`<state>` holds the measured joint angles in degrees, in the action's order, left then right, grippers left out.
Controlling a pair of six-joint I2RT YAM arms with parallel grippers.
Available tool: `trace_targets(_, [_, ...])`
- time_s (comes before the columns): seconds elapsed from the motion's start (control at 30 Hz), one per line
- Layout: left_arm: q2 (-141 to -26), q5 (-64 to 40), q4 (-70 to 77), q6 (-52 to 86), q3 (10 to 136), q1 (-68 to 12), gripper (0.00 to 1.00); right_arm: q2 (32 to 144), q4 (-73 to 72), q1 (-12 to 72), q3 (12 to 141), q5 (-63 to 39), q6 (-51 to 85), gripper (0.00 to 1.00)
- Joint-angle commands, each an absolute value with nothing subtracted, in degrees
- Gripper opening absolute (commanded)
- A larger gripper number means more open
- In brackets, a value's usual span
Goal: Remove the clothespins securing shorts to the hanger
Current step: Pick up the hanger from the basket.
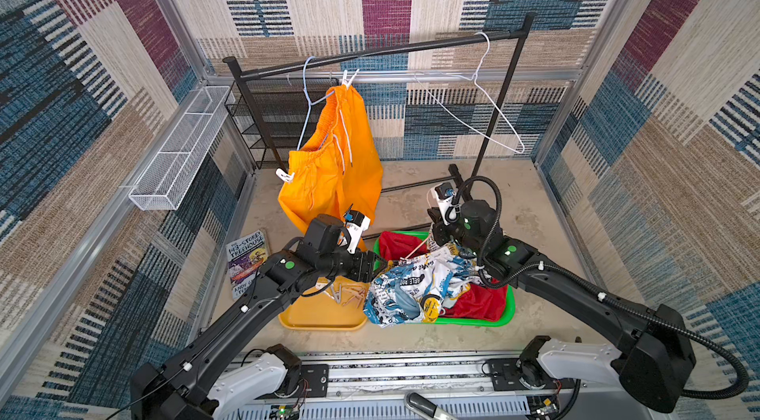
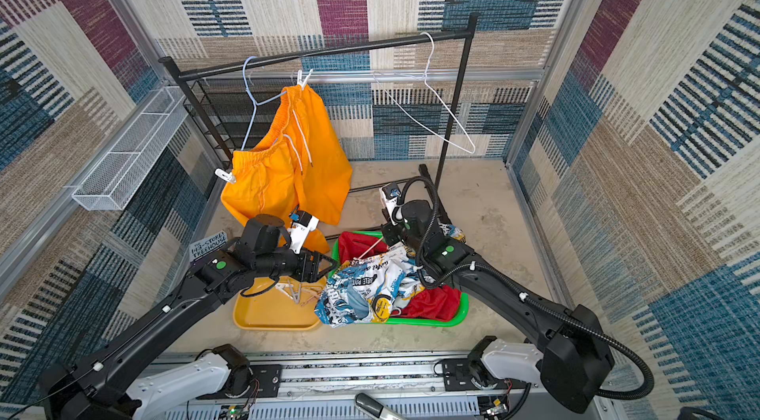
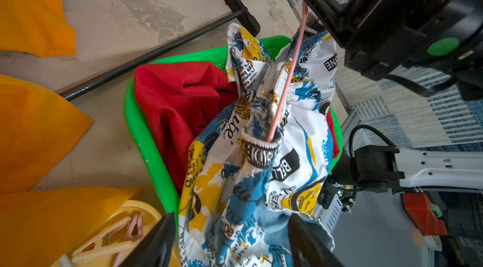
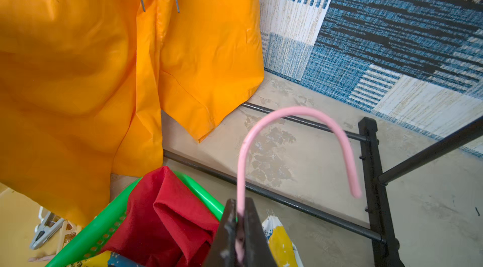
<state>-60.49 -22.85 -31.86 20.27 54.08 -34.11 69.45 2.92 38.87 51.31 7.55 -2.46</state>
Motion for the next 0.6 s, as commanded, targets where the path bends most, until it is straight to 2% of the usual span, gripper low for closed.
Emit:
trace_targets(0.0, [-61.2,-23.7,-30.9,24.3,55.2,-34.7,0.74,67.6,-4.0,39.5,49.5,8.7,-3.2,0.00])
trace_targets(0.13, [-62.0,-19.6,-33.3,28.4,56.6,-35.3,0.75,64.7,-8.3,40.4,46.1,10.0,-4.0,0.00])
trace_targets(0.4, [-62.9,-18.0,-33.2,36.5,58.1,-37.8,0.75,58.2,-14.5,41.7,39.8,12.3,-3.2,0.00])
trace_targets(0.57, [-64.0,-17.5,-33.4,37.0,60.2,-38.0,0.76,55.9,-17.4,41.8,39.3,13.2,-3.1,0.00])
